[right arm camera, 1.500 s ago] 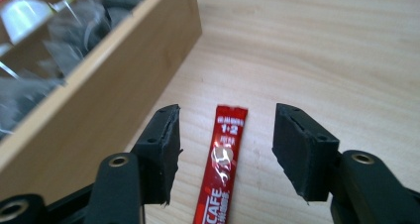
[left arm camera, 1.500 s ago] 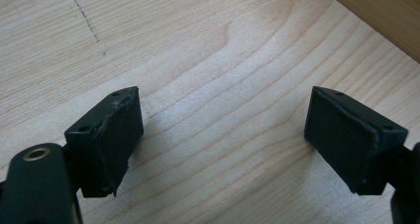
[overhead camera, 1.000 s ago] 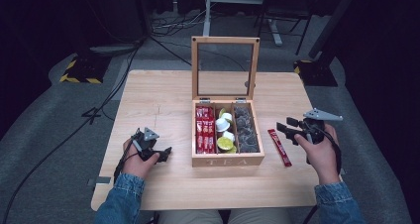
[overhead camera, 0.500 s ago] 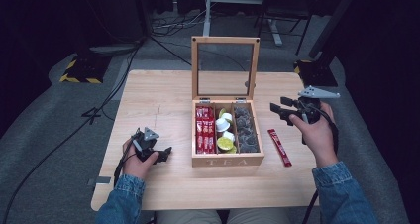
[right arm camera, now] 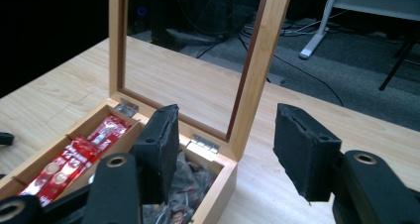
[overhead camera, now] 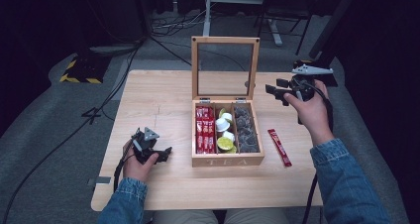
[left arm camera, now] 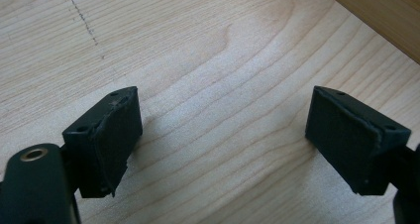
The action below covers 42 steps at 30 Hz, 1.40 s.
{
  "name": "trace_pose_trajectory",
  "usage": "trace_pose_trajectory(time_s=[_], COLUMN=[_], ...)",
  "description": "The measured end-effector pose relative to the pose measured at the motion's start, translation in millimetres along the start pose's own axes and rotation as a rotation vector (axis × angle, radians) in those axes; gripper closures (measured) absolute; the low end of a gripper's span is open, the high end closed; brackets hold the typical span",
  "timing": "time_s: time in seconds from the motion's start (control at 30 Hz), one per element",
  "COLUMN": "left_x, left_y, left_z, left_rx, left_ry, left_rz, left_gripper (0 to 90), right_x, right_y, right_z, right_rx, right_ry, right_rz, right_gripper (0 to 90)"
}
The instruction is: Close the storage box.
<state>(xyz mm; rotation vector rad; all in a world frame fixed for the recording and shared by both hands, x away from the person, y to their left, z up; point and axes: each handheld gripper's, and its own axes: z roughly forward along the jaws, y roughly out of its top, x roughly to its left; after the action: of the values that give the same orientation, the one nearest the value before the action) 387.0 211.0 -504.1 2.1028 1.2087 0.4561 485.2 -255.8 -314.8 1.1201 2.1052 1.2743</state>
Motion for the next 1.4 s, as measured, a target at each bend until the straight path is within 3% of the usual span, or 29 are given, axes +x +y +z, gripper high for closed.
trace_pose_trajectory(time_s=[0.23, 0.57, 1.0, 1.4], left_x=[-0.1, -0.2, 0.2, -0.2], left_y=[-0.1, -0.2, -1.1, -1.3], left_z=[0.0, -0.1, -1.2, -1.0], left_rx=[0.0, 0.0, 0.003, 0.001], left_ry=[0.0, 0.001, 0.002, 0.001], left_rz=[-0.001, -0.002, -0.003, -0.009], left_gripper=[14.8, 14.8, 14.8, 14.8], right_x=[-6.0, -13.6, -30.3, -49.7], right_y=[15.8, 43.3, 61.1, 60.3], right_z=[15.6, 43.7, 78.8, 106.1], right_rx=[-0.001, 0.002, -0.029, -0.014], right_ry=[-0.008, -0.014, 0.0, 0.003], right_rz=[-0.005, -0.053, -0.021, 0.036], right_gripper=[43.8, 42.9, 42.3, 43.1])
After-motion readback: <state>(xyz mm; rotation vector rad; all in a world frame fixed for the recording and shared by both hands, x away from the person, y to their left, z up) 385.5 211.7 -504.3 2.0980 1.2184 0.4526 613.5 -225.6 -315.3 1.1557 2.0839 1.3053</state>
